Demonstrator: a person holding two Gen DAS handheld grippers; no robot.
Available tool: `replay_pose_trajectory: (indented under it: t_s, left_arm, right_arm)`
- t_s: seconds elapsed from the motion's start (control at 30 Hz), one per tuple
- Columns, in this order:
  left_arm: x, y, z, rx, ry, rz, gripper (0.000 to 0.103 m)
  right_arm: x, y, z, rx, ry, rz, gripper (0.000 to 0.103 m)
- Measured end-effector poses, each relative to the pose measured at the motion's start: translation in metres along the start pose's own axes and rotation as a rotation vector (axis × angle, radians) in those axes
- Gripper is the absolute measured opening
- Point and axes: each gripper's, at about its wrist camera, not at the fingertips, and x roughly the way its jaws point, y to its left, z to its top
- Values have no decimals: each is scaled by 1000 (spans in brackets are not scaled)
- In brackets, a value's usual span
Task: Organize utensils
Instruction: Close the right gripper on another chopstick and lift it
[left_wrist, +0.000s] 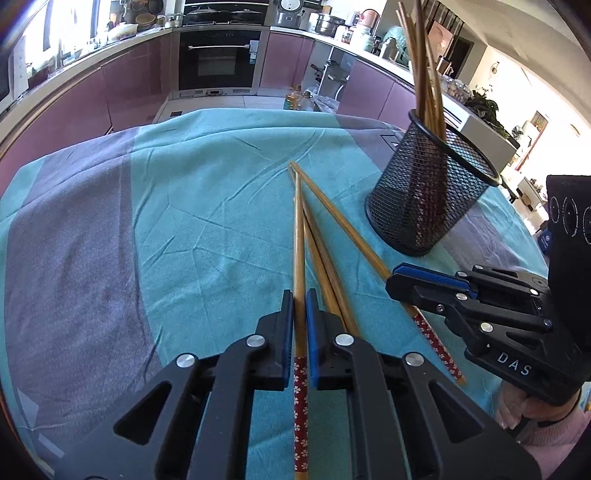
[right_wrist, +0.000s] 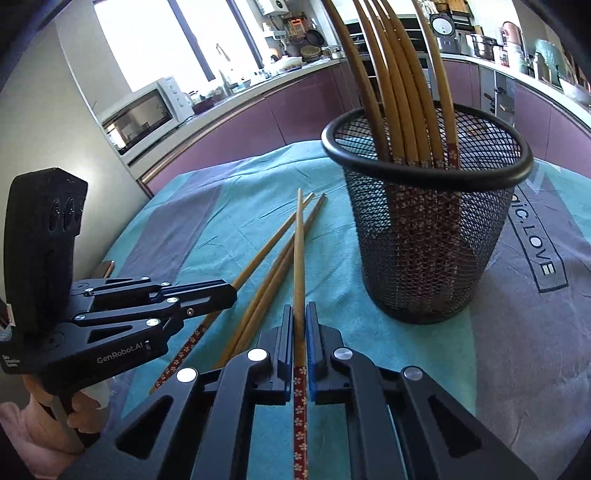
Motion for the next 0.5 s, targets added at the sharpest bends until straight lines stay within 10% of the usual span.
replay_pose_trajectory:
  t_s: [0.5]
  left_arm:
    - [12,3,3,21,39,-28,11]
  right_arm:
    - [18,10,6,-70,63,-29,10]
